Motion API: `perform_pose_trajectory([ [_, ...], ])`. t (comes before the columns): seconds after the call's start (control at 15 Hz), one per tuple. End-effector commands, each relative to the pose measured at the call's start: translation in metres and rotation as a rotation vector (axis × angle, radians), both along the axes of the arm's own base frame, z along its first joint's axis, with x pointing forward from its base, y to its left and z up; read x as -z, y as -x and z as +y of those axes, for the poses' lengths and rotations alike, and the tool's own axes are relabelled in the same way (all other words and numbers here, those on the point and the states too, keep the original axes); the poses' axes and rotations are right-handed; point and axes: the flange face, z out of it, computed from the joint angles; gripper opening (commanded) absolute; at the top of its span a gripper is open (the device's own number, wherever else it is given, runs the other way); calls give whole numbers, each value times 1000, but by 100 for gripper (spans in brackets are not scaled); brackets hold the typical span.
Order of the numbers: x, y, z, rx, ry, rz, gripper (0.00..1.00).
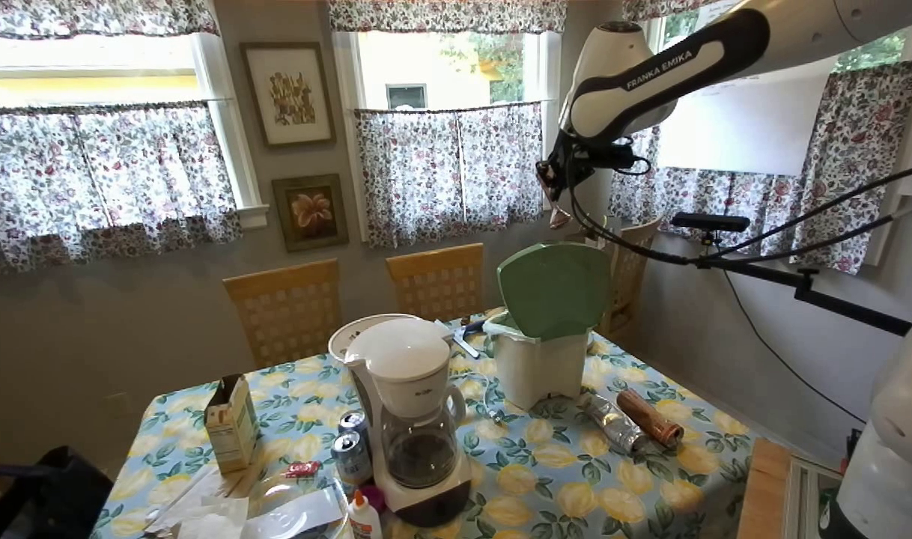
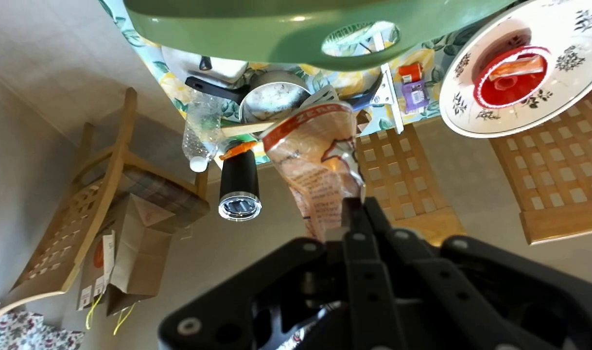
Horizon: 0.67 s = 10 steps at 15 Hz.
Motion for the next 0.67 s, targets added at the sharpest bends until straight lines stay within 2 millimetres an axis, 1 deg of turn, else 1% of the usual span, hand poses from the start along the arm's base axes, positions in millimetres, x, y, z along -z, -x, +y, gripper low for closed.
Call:
perform_pose_trajectory([
  [0.0,3,-9,-9,28,-23,-21,1],
  [0.6,20,-13,-24,106,-57,-27,1],
])
